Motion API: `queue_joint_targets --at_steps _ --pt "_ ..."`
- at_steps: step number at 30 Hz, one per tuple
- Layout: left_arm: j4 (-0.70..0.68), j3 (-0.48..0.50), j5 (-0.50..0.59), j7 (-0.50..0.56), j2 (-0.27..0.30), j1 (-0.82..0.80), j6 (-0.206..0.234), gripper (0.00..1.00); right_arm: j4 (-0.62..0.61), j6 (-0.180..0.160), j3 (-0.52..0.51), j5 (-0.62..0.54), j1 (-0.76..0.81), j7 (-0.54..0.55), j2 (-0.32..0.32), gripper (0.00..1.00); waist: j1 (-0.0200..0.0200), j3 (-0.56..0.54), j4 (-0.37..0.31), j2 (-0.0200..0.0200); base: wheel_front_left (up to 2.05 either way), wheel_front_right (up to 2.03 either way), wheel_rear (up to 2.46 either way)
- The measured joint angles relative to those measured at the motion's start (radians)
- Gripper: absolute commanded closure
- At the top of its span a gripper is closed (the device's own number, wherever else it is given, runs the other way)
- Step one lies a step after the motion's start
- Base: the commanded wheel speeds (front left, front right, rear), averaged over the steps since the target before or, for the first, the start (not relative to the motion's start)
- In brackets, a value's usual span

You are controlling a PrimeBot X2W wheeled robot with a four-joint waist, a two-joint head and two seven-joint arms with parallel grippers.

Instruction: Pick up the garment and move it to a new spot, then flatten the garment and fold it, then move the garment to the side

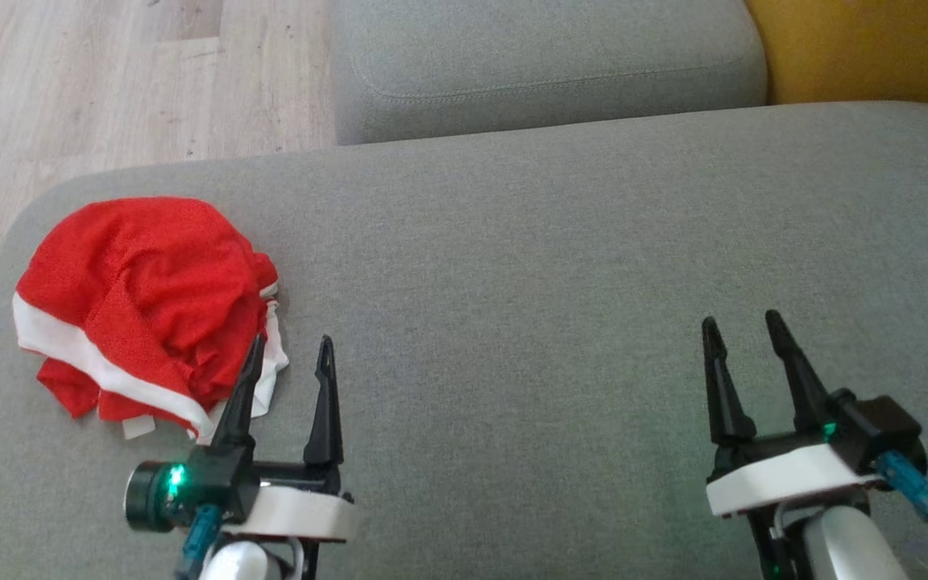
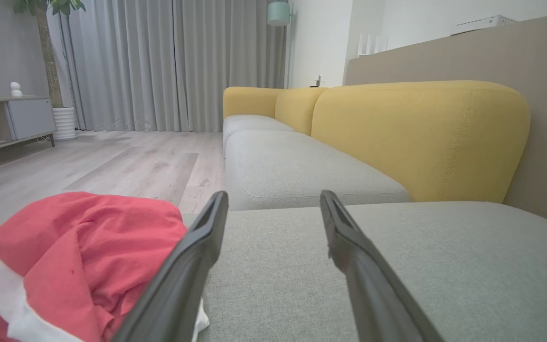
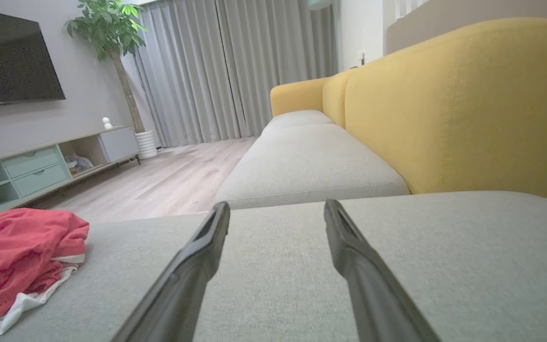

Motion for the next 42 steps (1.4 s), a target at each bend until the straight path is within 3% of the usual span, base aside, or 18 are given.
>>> queue_joint_targets --at_steps 7,27,34,42 --pt "0.056 0.015 0.082 -0.021 -0.02 0.014 -0.023 0.0 0.048 0.0 0.026 0.006 -0.002 -0.02 0.0 0.0 0.0 -0.006 -0.003 0.0 0.0 0.0 0.0" --pt "0.106 0.08 0.11 -0.021 -0.053 0.014 -0.07 0.0 0.071 0.0 0.036 0.026 -0.004 -0.02 0.0 0.0 0.0 -0.013 0.009 0.0 0.0 0.0 0.0" --pt "0.111 0.096 0.126 -0.021 -0.061 0.016 -0.086 0.0 0.069 0.0 0.071 0.025 -0.004 -0.02 0.0 0.0 0.0 -0.023 0.049 0.0 0.0 0.0 0.0" --pt "0.12 0.126 0.142 -0.021 -0.062 0.046 -0.087 0.0 0.049 0.0 0.122 0.029 0.0 -0.021 -0.001 0.0 0.0 -0.034 0.149 0.0 0.0 0.0 0.0"
